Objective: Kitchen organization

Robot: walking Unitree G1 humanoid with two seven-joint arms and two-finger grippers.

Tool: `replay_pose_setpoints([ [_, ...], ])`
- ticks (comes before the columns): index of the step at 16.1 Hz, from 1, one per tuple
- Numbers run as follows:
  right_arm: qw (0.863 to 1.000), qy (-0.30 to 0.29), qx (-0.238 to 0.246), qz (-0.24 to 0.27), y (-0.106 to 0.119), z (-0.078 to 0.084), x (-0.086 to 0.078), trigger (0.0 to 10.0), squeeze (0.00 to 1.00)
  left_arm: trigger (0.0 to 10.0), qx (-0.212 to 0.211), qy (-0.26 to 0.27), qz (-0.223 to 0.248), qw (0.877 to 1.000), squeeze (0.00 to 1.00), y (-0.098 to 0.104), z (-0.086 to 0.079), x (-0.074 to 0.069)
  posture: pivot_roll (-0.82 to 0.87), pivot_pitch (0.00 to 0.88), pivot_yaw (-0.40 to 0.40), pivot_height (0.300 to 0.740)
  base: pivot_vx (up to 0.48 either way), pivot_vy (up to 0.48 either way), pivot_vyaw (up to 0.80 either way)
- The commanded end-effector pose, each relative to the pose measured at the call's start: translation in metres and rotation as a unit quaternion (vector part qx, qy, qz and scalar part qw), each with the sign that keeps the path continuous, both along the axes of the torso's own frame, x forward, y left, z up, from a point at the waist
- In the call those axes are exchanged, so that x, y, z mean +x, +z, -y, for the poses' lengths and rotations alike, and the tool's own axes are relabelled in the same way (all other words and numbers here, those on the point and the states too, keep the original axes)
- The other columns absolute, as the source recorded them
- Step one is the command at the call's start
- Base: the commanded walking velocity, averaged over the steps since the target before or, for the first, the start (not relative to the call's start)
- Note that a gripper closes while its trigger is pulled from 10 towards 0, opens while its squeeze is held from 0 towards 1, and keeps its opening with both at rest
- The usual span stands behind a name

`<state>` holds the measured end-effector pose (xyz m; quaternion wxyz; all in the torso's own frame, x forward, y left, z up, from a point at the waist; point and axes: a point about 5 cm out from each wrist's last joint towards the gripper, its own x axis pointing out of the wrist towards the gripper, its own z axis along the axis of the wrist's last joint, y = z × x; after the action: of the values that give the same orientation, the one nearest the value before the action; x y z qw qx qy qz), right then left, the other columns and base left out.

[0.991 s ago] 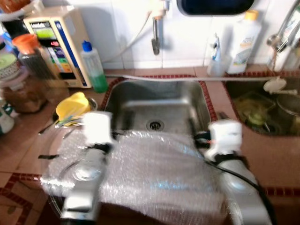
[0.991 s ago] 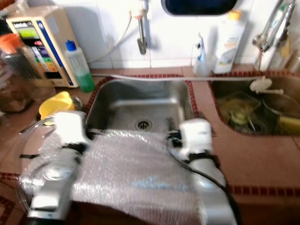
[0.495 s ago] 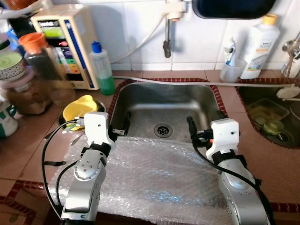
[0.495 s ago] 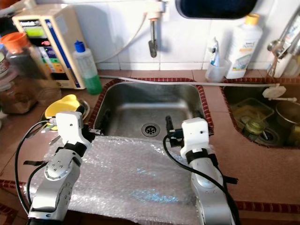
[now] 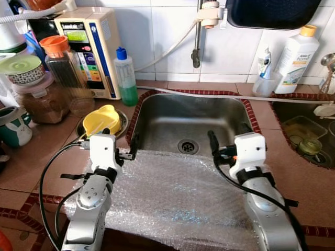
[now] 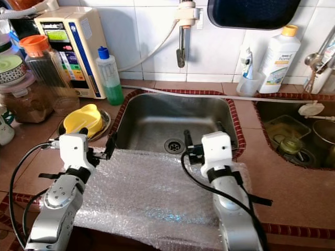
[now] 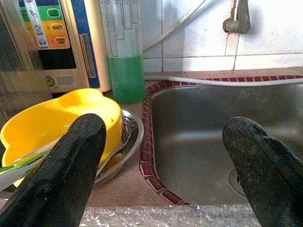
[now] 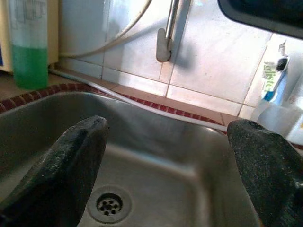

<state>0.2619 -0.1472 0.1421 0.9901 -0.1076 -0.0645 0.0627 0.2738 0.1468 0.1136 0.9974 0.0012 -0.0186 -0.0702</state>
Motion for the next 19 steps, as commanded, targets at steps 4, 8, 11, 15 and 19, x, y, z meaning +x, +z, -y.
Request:
replay_pose_setpoints([
  [4,1.000,-0.015,-0.013,0.014,0.007,0.012,0.006,10.0,0.00,10.0,0.017,-0.006,0.007,1.000,0.00,0.003,0.001,0.001,0.02,0.038,0.066,0.740,0.000,0.000,0.00],
  [8,1.000,-0.002,0.010,0.009,0.007,0.003,0.005,10.0,0.00,10.0,0.048,0.039,0.056,0.997,0.00,0.023,-0.011,0.009,0.03,0.042,0.062,0.740,0.000,0.000,0.00],
  [11,0.996,0.078,0.039,0.016,0.015,-0.015,0.000,10.0,0.00,10.0,0.076,0.083,0.060,0.992,0.00,0.028,-0.023,0.016,0.03,0.042,0.060,0.740,0.000,0.000,0.00],
  [15,0.986,0.135,0.094,-0.030,0.012,-0.028,-0.005,10.0,0.00,10.0,0.093,0.138,0.083,0.982,0.00,0.040,-0.041,0.022,0.02,0.039,0.063,0.740,0.000,0.000,0.00],
  [19,0.983,0.145,0.094,-0.059,0.004,-0.030,-0.010,10.0,0.00,10.0,0.112,0.183,0.065,0.975,0.00,0.036,-0.062,0.018,0.02,0.037,0.069,0.740,0.000,0.000,0.00],
])
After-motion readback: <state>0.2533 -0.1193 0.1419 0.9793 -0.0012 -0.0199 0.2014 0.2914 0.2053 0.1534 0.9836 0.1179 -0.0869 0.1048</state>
